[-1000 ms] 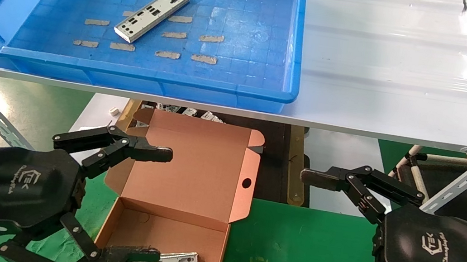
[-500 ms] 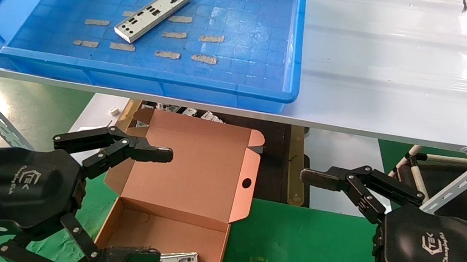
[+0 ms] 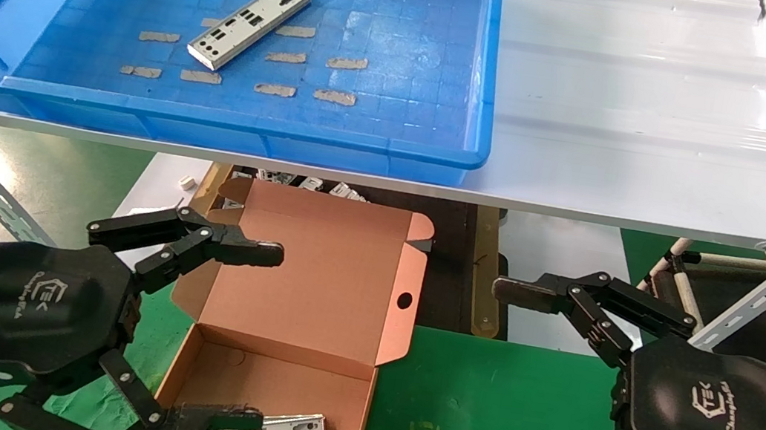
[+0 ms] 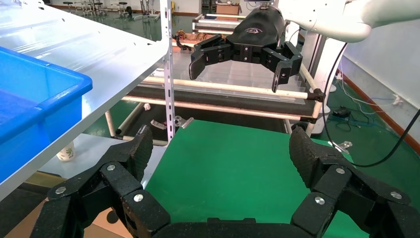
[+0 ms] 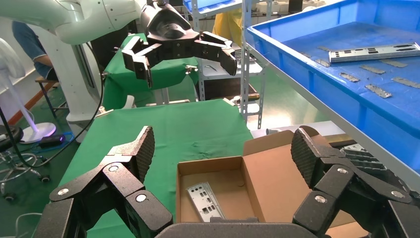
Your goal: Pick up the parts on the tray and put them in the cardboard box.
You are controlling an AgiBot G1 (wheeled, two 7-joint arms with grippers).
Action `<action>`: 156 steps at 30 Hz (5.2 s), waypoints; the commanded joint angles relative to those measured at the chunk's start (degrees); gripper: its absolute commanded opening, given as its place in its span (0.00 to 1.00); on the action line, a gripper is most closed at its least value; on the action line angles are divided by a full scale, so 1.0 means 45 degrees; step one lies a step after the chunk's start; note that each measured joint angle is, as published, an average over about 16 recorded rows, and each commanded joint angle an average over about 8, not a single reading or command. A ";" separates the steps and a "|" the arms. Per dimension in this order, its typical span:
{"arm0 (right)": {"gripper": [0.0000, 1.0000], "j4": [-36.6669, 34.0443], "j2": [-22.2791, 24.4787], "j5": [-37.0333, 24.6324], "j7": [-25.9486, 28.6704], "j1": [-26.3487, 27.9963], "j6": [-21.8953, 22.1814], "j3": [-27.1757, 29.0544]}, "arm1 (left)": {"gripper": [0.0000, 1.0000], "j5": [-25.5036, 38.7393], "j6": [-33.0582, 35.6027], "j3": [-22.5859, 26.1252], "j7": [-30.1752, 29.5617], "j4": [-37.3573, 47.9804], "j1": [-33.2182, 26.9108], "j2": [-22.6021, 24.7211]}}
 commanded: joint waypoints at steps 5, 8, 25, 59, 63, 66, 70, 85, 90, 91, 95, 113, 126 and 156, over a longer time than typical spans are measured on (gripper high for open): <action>1.00 0.0000 0.0000 0.0000 0.0000 0.0000 0.0000 0.0000 | 1.00 0.0000 0.0000 0.0003 0.0000 0.0001 -0.0001 0.0000; 1.00 0.0000 0.0000 0.0000 0.0000 0.0000 0.0000 0.0000 | 1.00 0.0000 0.0000 0.0003 0.0000 0.0001 -0.0001 0.0000; 1.00 0.0000 0.0000 0.0000 0.0001 0.0000 0.0000 0.0000 | 1.00 0.0000 0.0000 0.0003 0.0000 0.0003 -0.0001 0.0000; 1.00 0.0000 0.0000 0.0000 0.0001 0.0000 0.0000 0.0000 | 1.00 0.0000 0.0000 0.0003 0.0000 0.0001 -0.0001 0.0000; 1.00 0.0000 0.0000 0.0000 0.0001 0.0000 0.0000 0.0000 | 1.00 0.0000 0.0000 0.0003 0.0000 0.0001 -0.0001 0.0000; 1.00 0.0000 0.0000 0.0000 0.0001 0.0000 0.0000 0.0000 | 1.00 0.0000 0.0000 0.0003 0.0000 0.0001 -0.0001 0.0000; 1.00 0.0000 0.0000 0.0000 0.0001 0.0000 0.0000 0.0000 | 1.00 0.0000 0.0000 0.0003 0.0000 0.0001 -0.0001 0.0000; 1.00 0.0000 0.0000 0.0000 0.0001 0.0000 0.0000 0.0000 | 1.00 0.0000 0.0000 0.0003 0.0000 0.0001 -0.0001 0.0000; 1.00 0.0000 0.0000 0.0000 0.0001 0.0000 0.0000 0.0000 | 1.00 0.0000 0.0000 0.0003 0.0000 0.0001 -0.0001 0.0000; 1.00 0.0000 0.0000 0.0000 0.0001 0.0000 0.0000 0.0000 | 1.00 0.0000 0.0000 0.0003 0.0000 0.0001 -0.0001 0.0000; 1.00 0.0000 0.0000 0.0000 0.0001 0.0000 0.0000 0.0000 | 1.00 0.0000 0.0000 0.0003 0.0000 0.0001 -0.0001 0.0000; 1.00 0.0000 0.0000 0.0000 0.0001 0.0000 0.0000 0.0000 | 1.00 0.0000 0.0000 0.0003 0.0000 0.0001 -0.0001 0.0000; 1.00 0.0000 0.0000 -0.0001 0.0001 0.0000 0.0000 0.0000 | 1.00 0.0000 0.0000 0.0003 0.0000 0.0001 -0.0001 0.0000; 1.00 0.0000 0.0000 -0.0002 0.0001 0.0000 0.0000 0.0000 | 1.00 0.0000 0.0000 0.0004 0.0000 0.0001 -0.0001 0.0000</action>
